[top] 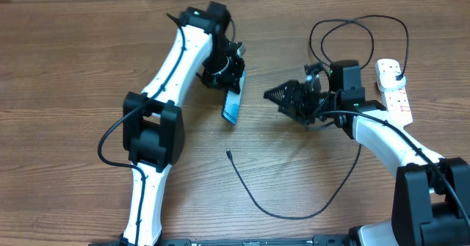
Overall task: Plug charger to phone and switch on socket
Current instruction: 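Open the right gripper and pull it away from the phone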
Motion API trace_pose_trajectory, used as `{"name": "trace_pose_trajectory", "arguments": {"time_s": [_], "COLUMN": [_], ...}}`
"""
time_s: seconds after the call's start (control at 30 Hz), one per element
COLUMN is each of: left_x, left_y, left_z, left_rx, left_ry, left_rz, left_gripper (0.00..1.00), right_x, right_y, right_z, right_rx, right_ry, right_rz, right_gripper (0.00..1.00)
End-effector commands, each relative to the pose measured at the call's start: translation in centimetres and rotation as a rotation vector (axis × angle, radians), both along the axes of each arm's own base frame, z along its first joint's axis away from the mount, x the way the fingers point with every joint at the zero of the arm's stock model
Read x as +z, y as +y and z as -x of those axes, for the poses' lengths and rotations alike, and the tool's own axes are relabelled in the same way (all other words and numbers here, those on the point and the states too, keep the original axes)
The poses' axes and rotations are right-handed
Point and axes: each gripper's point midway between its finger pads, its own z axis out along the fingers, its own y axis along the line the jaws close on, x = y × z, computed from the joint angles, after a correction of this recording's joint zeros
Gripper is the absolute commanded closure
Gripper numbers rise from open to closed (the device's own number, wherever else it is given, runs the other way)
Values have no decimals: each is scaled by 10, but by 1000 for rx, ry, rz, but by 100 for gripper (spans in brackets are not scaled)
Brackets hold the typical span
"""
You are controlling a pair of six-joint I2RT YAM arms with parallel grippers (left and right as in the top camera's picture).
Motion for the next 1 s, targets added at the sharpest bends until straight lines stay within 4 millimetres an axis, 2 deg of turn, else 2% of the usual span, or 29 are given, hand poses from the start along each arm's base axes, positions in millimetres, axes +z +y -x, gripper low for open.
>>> {"name": "trace_pose_trajectory", "arguments": {"time_s": [0.0, 0.1, 0.17, 0.4, 0.47, 0.6, 0.97], "left_x": [-11, -24, -35, -58, -60, -61, -60], "left_y": [11, 1, -3, -8, -7, -6, -3], "left_z": [1, 6, 8, 17, 19, 22, 27], "left_rx": [91, 70, 70, 57, 55, 54, 71], "left_ry": [-36, -50, -60, -55, -47, -37, -12], "left_rz": [-196, -217, -239, -252, -257, -262, -276], "left_gripper": [96, 96, 96, 96, 94, 81, 80], "right_x": [-33, -50, -55, -58, -58, -58, -58], "right_y": [-31, -50, -56, -60, -61, -61, -61], "right_z": [-6, 2, 4, 6, 6, 6, 6], "right_rx": [-92, -142, -158, -169, -169, -169, -169], "right_ry": [8, 70, 86, 98, 98, 98, 98], "right_rz": [233, 349, 387, 414, 415, 415, 415], "right_gripper": [16, 16, 14, 11, 11, 10, 9]}}
